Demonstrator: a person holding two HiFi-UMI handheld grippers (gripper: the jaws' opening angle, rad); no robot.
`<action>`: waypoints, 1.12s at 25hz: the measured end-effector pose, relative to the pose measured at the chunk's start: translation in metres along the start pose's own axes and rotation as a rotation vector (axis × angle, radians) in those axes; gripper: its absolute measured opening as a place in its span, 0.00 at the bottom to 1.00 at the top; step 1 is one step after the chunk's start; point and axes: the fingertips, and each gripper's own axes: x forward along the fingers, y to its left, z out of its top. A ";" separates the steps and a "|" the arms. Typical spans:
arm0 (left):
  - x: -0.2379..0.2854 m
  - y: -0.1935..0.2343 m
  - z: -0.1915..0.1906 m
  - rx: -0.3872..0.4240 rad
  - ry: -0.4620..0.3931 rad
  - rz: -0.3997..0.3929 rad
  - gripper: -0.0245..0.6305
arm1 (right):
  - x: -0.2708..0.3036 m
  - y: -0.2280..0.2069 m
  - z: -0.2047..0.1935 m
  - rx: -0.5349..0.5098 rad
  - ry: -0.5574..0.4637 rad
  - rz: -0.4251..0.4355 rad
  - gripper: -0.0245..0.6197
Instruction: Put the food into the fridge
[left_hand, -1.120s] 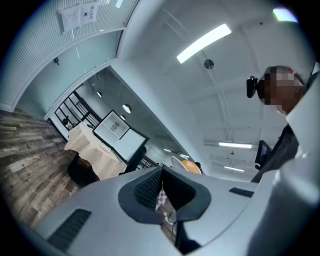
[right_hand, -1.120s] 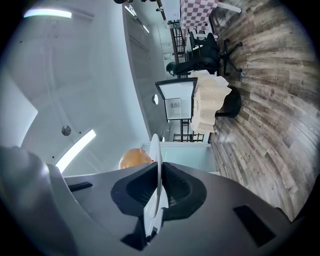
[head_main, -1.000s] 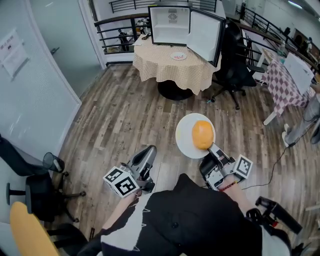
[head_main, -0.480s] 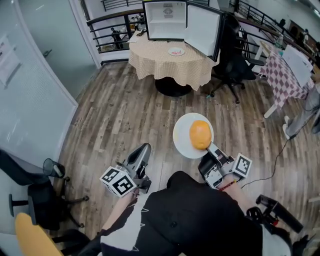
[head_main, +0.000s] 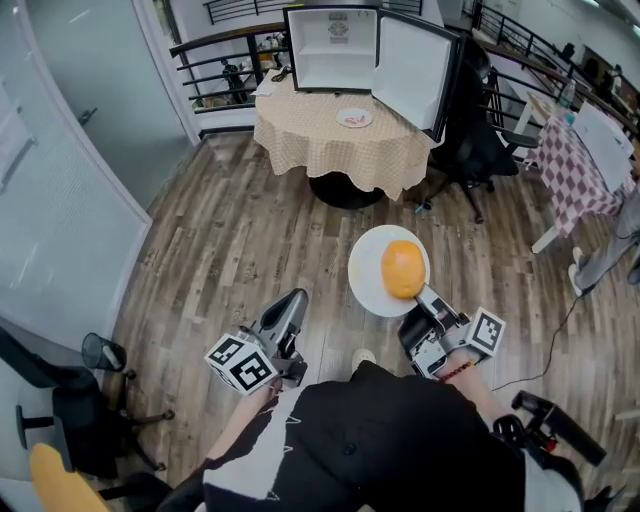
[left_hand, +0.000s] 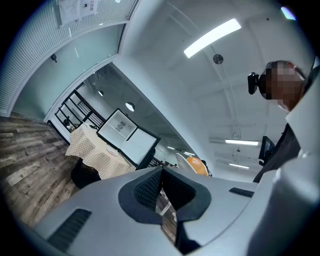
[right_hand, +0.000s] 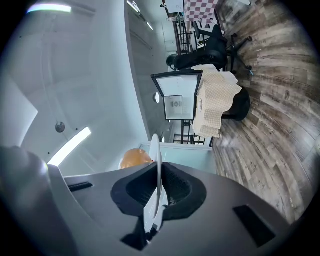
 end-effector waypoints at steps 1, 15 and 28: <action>0.013 0.005 0.005 0.004 -0.003 -0.004 0.06 | 0.009 0.000 0.012 -0.009 0.000 0.002 0.09; 0.170 0.078 0.043 0.006 -0.016 -0.029 0.06 | 0.121 -0.029 0.149 -0.041 0.032 0.007 0.09; 0.226 0.141 0.059 0.013 0.006 -0.003 0.06 | 0.189 -0.052 0.218 -0.049 -0.008 0.031 0.09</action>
